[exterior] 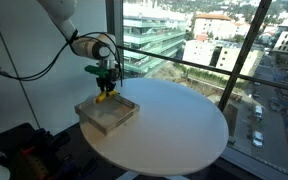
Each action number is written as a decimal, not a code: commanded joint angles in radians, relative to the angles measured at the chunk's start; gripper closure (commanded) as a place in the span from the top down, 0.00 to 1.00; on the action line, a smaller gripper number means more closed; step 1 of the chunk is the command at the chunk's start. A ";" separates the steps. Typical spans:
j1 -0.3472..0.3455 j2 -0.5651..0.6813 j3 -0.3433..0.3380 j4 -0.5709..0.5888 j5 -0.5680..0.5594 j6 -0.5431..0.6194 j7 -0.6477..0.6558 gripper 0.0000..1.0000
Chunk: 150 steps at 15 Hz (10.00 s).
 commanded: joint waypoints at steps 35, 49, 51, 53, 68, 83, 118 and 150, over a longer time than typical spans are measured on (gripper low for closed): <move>0.021 0.056 -0.040 -0.095 -0.069 0.169 0.011 0.16; 0.019 0.061 -0.040 -0.095 -0.065 0.165 0.010 1.00; 0.019 0.059 -0.040 -0.095 -0.064 0.162 0.011 1.00; 0.021 0.053 -0.043 -0.095 -0.064 0.153 0.018 1.00; 0.031 0.001 -0.051 -0.080 -0.054 0.069 0.108 1.00; 0.031 -0.097 -0.067 -0.050 -0.081 0.036 0.169 1.00; 0.013 -0.491 -0.008 -0.345 -0.066 0.030 0.296 1.00; -0.024 -0.711 0.030 -0.506 0.044 -0.029 0.196 1.00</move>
